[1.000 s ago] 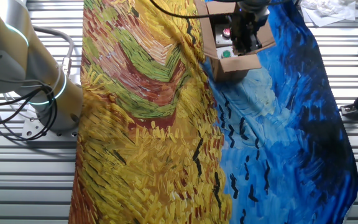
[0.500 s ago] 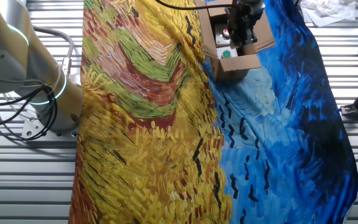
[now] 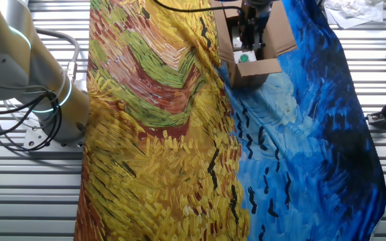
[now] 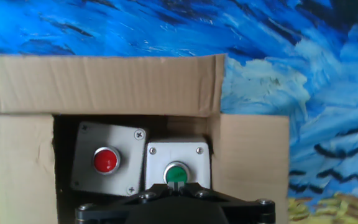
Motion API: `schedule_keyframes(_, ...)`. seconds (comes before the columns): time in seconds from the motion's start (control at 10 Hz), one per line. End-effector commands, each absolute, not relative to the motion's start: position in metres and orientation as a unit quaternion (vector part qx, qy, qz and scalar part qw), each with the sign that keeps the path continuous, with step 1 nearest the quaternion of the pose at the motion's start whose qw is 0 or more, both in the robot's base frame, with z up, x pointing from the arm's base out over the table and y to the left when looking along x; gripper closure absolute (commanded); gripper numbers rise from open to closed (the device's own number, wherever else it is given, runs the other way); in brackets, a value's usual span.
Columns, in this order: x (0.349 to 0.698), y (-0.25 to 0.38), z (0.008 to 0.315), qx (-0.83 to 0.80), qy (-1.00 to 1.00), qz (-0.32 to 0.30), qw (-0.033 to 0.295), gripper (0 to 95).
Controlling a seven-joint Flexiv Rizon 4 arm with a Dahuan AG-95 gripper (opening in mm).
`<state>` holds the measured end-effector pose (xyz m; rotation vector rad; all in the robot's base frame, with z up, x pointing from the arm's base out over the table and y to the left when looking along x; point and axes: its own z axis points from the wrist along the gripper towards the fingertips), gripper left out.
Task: Open a box
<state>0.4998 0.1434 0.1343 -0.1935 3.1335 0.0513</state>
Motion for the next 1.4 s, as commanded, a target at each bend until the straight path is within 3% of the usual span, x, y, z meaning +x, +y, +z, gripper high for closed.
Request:
schedule_keyframes(0.1,0.502,0.155,0.126,-0.017,1.000,0.019,0.002,95.0)
schedule_keyframes(1.4,0.504,0.212,0.120,0.022,0.999,0.025,0.005,95.0)
